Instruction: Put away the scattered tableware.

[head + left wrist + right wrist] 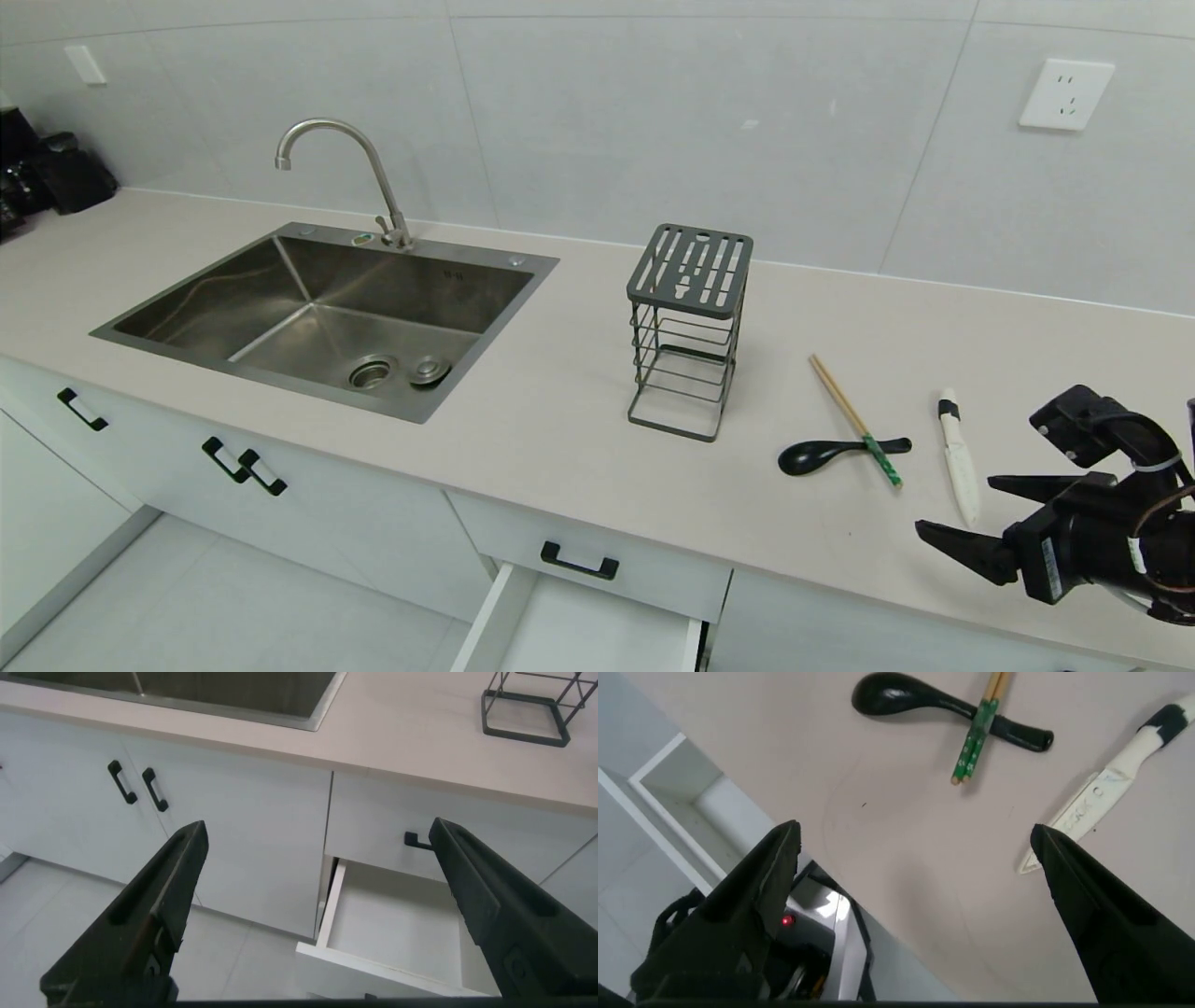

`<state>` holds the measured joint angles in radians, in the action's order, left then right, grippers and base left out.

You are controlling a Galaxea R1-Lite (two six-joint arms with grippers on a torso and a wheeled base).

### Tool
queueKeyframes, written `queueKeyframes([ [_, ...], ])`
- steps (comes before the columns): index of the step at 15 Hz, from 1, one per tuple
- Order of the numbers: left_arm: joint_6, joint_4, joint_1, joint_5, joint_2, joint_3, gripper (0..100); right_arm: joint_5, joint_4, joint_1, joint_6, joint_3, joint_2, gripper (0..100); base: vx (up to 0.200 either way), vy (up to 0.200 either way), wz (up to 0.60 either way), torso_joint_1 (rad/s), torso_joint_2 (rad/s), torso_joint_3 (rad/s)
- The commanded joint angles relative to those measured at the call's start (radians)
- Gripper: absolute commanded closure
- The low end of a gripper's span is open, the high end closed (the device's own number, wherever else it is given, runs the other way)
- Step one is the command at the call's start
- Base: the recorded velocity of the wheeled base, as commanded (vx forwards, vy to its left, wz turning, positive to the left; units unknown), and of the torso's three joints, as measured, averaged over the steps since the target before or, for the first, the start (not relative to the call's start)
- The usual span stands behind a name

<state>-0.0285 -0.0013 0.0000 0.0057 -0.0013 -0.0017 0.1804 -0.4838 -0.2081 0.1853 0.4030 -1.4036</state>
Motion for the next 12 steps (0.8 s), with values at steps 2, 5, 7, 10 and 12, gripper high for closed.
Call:
queueKeyframes([
  [2, -0.001, 0.000, 0.000, 0.000, 0.001, 0.000, 0, 0.001, -0.065, 0.001, 0.000, 0.004, -0.090, 0, 0.000, 0.000, 0.00, 0.000, 0.00, 0.000],
  [5, -0.001, 0.000, 0.000, 0.000, 0.001, 0.000, 0, -0.002, -0.093, 0.004, 0.008, 0.056, -0.186, 0, 0.000, 0.000, 0.00, 0.000, 0.00, 0.000],
  [7, -0.001, 0.000, 0.000, 0.000, 0.001, 0.000, 0, -0.004, -0.094, 0.009, 0.008, 0.083, -0.210, 0, 0.000, 0.000, 0.00, 0.000, 0.00, 0.000],
  [10, -0.001, 0.000, 0.000, 0.000, 0.001, 0.000, 0, -0.006, -0.094, 0.012, 0.008, 0.131, -0.275, 0, 0.000, 0.000, 0.00, 0.000, 0.00, 0.000],
  [12, -0.001, 0.000, 0.000, 0.000, 0.001, 0.000, 0, -0.006, -0.094, 0.026, 0.008, 0.149, -0.311, 0, 0.000, 0.000, 0.00, 0.000, 0.00, 0.000],
])
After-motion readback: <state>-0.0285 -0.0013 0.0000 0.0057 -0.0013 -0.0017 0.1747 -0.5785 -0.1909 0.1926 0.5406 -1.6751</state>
